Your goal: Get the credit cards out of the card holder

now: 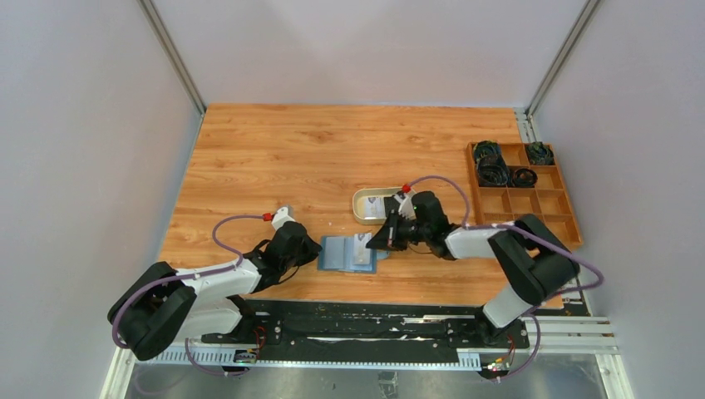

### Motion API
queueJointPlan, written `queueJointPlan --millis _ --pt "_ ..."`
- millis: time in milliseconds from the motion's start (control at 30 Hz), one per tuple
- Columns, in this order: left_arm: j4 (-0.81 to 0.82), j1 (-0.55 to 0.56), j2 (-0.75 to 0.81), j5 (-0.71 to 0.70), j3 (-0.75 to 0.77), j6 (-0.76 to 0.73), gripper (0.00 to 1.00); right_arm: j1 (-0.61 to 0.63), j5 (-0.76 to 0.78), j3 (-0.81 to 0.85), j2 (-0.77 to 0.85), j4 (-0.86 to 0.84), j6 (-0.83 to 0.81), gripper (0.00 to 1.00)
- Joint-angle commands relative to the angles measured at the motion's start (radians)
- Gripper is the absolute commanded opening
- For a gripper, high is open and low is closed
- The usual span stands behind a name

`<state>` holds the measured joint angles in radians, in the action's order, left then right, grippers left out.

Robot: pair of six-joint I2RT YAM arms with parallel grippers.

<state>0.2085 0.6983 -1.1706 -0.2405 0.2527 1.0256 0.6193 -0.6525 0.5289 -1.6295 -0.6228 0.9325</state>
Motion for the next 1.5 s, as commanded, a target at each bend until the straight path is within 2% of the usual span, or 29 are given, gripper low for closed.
queueJointPlan --millis 0,133,233,433,633,900,1467 --pt "-0.146 0.010 -0.019 -0.026 -0.028 -0.020 0.00 -0.118 0.025 0.016 0.195 0.399 -0.253 0.00" --pt "-0.142 0.010 -0.027 -0.027 -0.026 -0.018 0.00 -0.177 0.090 0.186 0.319 0.693 -0.406 0.00" --pt "-0.133 0.010 -0.034 -0.023 -0.018 -0.021 0.00 -0.232 0.092 0.322 0.319 0.742 -0.426 0.00" --pt "-0.136 0.010 -0.030 -0.021 0.009 -0.036 0.00 -0.313 0.041 0.642 0.093 0.853 -0.485 0.00" --pt "-0.175 0.009 0.004 -0.041 0.033 -0.059 0.00 -0.319 -0.041 0.878 -0.158 0.994 -0.523 0.00" --pt "-0.166 0.009 0.030 -0.049 -0.013 -0.040 0.00 -0.316 -0.049 0.877 -0.249 1.011 -0.539 0.00" --pt "-0.153 0.010 0.008 -0.046 -0.019 -0.033 0.00 -0.243 -0.062 0.739 -0.297 0.923 -0.525 0.00"
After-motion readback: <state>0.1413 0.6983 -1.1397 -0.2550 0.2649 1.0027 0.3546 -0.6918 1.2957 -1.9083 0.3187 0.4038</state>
